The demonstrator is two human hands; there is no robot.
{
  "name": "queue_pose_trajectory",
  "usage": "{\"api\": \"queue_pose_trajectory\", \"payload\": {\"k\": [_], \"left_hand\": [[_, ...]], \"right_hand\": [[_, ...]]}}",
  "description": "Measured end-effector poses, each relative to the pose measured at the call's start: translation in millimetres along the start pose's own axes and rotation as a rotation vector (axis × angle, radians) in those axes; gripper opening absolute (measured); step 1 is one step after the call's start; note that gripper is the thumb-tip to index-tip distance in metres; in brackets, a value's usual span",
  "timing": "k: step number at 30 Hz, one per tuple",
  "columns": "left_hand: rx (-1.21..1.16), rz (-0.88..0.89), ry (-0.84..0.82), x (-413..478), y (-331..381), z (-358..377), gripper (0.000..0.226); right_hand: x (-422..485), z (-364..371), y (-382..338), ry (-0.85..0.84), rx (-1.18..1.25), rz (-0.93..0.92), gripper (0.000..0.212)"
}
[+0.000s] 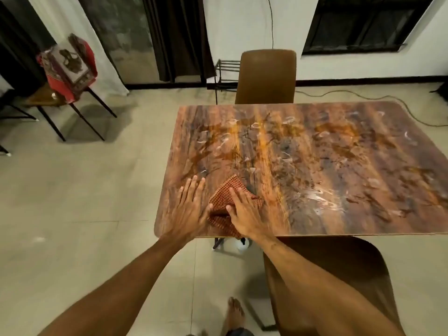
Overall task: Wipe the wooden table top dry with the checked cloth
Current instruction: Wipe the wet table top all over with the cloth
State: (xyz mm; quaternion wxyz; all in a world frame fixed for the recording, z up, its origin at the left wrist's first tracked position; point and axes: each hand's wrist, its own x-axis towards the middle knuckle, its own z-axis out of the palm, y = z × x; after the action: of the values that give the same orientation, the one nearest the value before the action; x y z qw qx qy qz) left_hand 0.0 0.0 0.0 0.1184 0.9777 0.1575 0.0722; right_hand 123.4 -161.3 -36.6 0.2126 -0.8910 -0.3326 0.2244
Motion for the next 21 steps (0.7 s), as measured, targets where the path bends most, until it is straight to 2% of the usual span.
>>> {"api": "queue_pose_trajectory", "payload": {"k": [2, 5, 8, 11, 13, 16, 19, 21], "left_hand": [[-0.049, -0.067, -0.025, 20, -17, 9, 0.068], [-0.127, -0.134, -0.067, 40, -51, 30, 0.068], [-0.314, -0.217, -0.06, 66, -88, 44, 0.068], [-0.358, -0.274, -0.066, 100, -132, 53, 0.073], [-0.369, -0.278, -0.074, 118, -155, 55, 0.073], [-0.435, -0.291, -0.071, 147, -191, 56, 0.07], [-0.411, -0.264, -0.05, 169, -211, 58, 0.068], [-0.423, -0.257, -0.076, 181, -220, 60, 0.067]], "right_hand": [[26, 19, -2, -0.059, 0.064, 0.121, 0.066], [57, 52, -5, -0.122, 0.031, 0.29, 0.072], [93, 66, 2, -0.055, -0.103, 0.371, 0.073], [153, 61, 2, 0.031, -0.193, 0.453, 0.07], [200, 58, -12, 0.065, -0.214, 0.398, 0.067], [248, 82, -68, 0.029, -0.278, 0.153, 0.062], [212, 113, -88, -0.045, -0.264, -0.041, 0.061], [185, 102, -57, -0.031, -0.248, -0.005, 0.058]]}}
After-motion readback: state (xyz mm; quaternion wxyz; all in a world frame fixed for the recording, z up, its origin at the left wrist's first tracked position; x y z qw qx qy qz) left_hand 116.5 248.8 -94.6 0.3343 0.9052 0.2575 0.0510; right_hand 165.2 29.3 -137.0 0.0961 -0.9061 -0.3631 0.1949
